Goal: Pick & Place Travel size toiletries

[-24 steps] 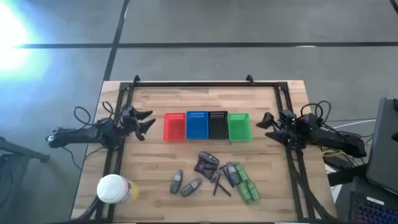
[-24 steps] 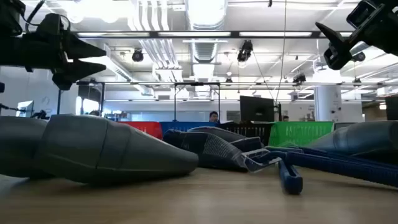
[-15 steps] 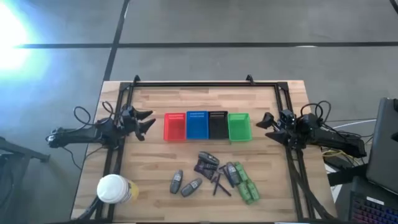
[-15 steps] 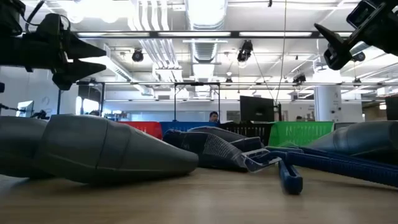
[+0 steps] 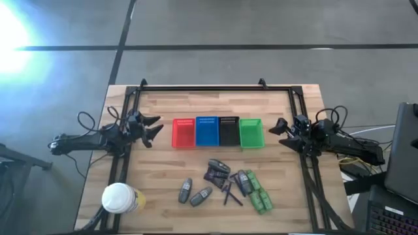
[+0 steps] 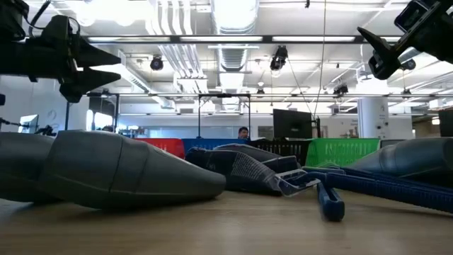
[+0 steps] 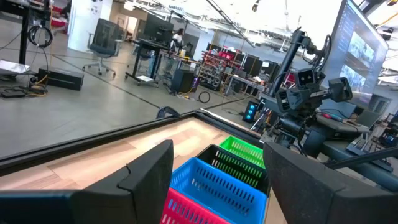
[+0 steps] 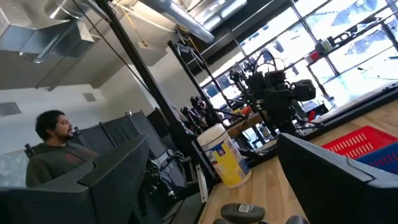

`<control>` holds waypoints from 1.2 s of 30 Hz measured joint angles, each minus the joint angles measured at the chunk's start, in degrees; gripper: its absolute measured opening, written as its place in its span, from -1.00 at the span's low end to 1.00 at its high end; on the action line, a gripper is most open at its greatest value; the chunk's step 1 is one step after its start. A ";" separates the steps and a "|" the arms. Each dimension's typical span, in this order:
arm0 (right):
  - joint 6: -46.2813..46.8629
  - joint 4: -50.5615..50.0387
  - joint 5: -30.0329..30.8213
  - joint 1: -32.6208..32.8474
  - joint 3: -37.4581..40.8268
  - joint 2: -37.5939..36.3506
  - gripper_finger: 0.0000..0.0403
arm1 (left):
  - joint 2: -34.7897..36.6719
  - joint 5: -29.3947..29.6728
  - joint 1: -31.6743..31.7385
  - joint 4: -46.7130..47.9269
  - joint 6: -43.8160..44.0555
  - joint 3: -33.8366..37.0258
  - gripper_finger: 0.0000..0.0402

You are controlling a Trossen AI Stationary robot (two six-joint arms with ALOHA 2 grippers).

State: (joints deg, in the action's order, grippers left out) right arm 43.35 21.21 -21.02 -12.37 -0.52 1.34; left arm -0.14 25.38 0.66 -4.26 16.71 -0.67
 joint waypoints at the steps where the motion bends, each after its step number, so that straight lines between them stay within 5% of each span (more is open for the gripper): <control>1: 0.00 0.01 0.00 0.00 0.00 0.00 0.70 | 0.02 0.00 -0.01 0.00 0.00 0.00 0.27; 25: -0.01 0.00 0.00 -0.01 -0.01 -0.07 0.43 | 0.00 0.00 0.00 0.01 0.00 0.00 0.27; 34: -0.18 0.06 0.22 -0.01 0.01 -0.07 0.51 | 0.00 0.28 0.03 -0.32 -0.59 0.00 0.27; 36: -2.00 0.55 3.41 -0.01 -0.01 -0.04 0.55 | 0.00 0.36 0.03 -2.46 5.25 0.00 0.27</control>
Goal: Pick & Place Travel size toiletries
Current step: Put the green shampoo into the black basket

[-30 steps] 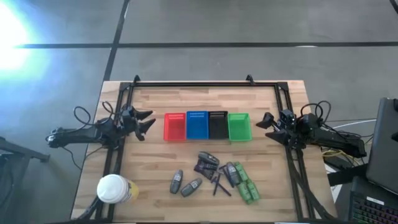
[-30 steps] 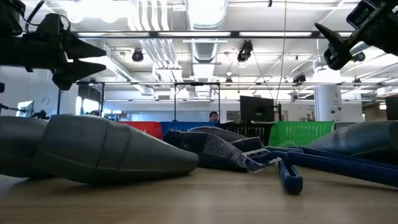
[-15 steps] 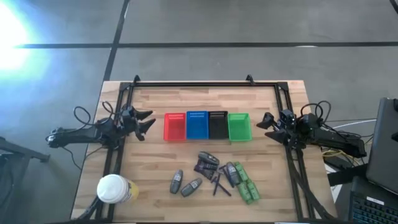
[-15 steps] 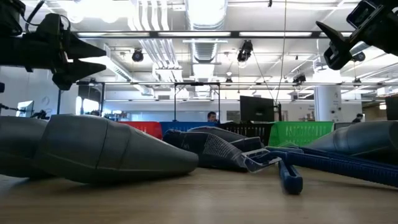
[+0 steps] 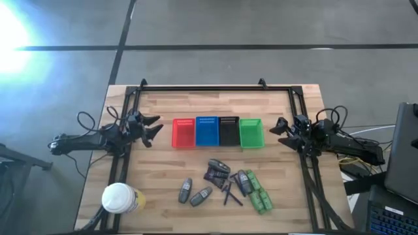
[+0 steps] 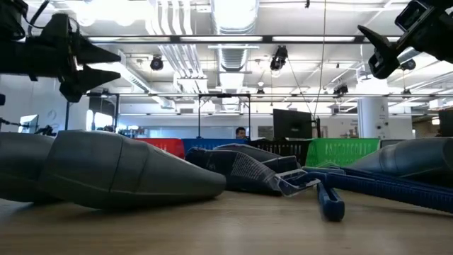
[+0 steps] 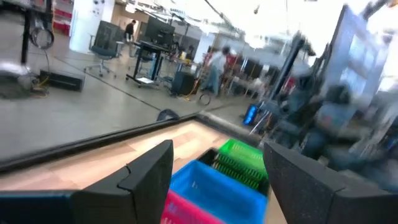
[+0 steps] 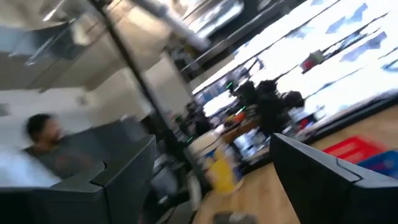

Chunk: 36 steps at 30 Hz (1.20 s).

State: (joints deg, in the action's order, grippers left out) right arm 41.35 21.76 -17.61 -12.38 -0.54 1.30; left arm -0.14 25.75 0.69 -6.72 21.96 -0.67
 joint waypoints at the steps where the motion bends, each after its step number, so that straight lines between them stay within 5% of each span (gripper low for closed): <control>1: -0.22 0.02 2.11 0.00 0.00 0.00 0.57 | -0.01 -0.11 -0.02 -1.40 5.46 0.00 0.27; 7: 2.21 0.31 11.32 0.00 0.00 0.04 0.67 | -0.01 0.01 -0.02 -3.83 23.36 0.00 0.27; 19: 19.37 1.43 16.52 0.02 0.00 0.37 0.77 | -0.47 -1.74 -0.02 -3.76 30.86 0.00 0.27; 29: 17.75 16.30 18.58 0.15 -0.24 2.57 0.63 | -1.62 2.80 -0.02 -3.60 28.67 0.00 0.27; 32: 25.58 12.74 16.16 0.52 -2.68 6.83 0.57 | -1.62 3.13 -0.02 -3.54 29.98 0.00 0.27; 36: 33.56 -7.62 9.38 4.65 -11.07 18.70 0.52 | -1.62 3.12 -0.02 -3.50 30.42 0.00 0.27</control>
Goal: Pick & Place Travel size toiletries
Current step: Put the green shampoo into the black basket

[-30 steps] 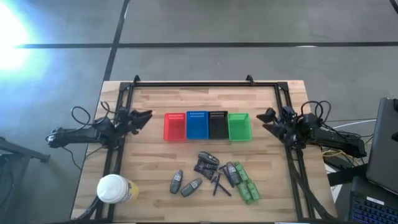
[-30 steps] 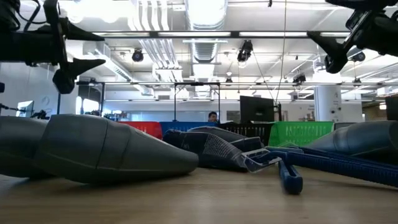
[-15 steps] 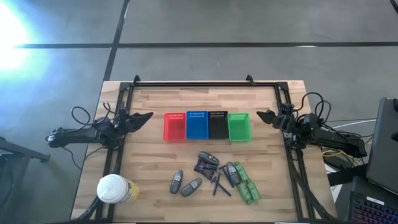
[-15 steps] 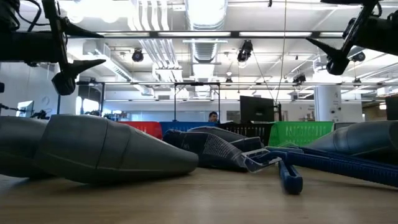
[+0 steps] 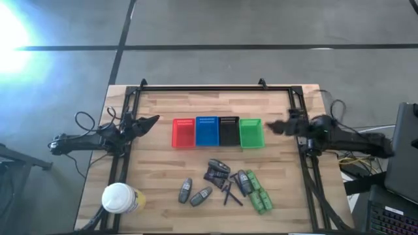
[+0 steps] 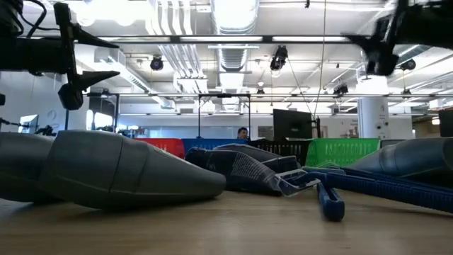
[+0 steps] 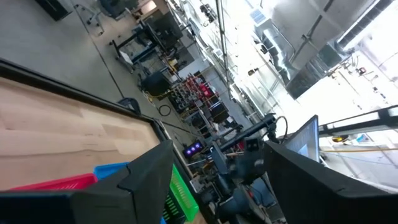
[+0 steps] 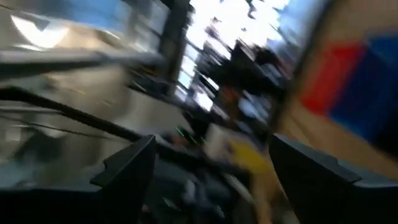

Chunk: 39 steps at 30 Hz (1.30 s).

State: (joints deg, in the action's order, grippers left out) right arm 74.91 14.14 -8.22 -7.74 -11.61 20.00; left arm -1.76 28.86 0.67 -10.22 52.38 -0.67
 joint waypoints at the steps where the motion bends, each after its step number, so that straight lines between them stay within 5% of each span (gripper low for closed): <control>1: 1.15 -6.84 -1.94 1.44 -2.78 3.35 0.51 | -0.02 0.00 0.00 0.04 -0.02 0.00 0.27; 6: 2.69 -34.64 -5.29 10.33 -15.85 20.54 0.50 | -0.01 0.00 0.01 0.36 -0.08 0.00 0.27; 10: 3.12 -47.81 -5.23 17.31 -23.41 33.92 0.50 | -0.03 -0.04 0.00 2.94 -0.08 0.00 0.27; 21: 8.19 -55.36 1.67 28.45 -38.11 65.49 0.52 | -0.37 -0.85 0.00 5.16 0.13 0.00 0.27; 32: 8.67 -56.73 4.08 31.13 -47.00 80.73 0.65 | -0.37 -1.03 0.00 5.18 0.13 0.00 0.27; 39: 8.63 -60.86 4.00 32.48 -51.56 86.47 0.49 | -0.37 -1.33 0.00 5.18 0.02 0.00 0.27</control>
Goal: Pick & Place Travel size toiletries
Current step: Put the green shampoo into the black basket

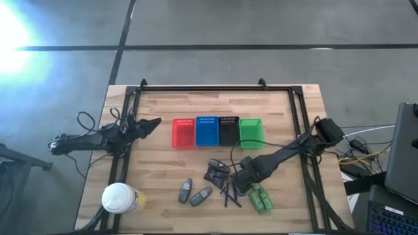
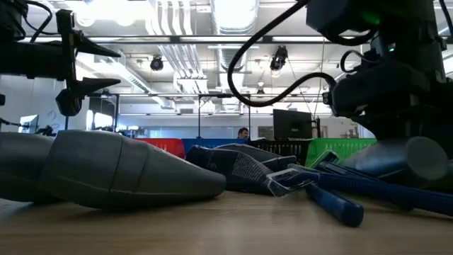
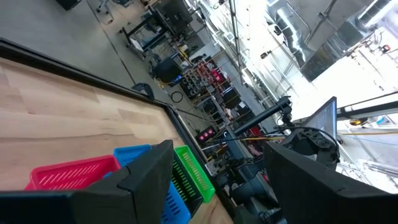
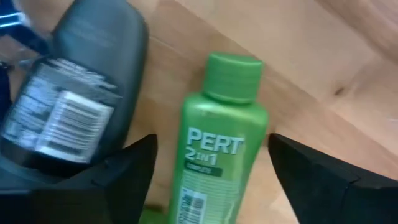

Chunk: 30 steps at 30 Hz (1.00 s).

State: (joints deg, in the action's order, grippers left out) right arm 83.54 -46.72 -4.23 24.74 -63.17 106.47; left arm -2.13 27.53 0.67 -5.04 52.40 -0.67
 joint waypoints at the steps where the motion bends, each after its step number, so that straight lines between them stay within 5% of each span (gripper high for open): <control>1: 0.03 -0.20 0.09 0.23 -0.31 0.06 0.44 | 0.00 0.00 0.00 0.00 -0.02 0.00 0.27; 15: -0.13 -1.96 -0.24 -0.18 3.25 -3.65 -0.42 | 0.00 -0.09 0.00 0.10 -0.15 0.00 0.27; 25: 1.19 5.15 15.33 -12.51 -1.43 -20.95 -0.49 | 0.00 -1.03 0.00 0.21 -0.13 0.00 0.27; 30: -8.38 8.58 11.63 -26.15 -1.88 -20.88 -0.48 | 0.00 -1.01 0.00 0.78 -0.13 0.00 0.27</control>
State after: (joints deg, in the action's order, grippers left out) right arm 75.16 -38.14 7.40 -1.40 -65.05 85.59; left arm -2.13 26.52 0.67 -4.26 52.27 -0.67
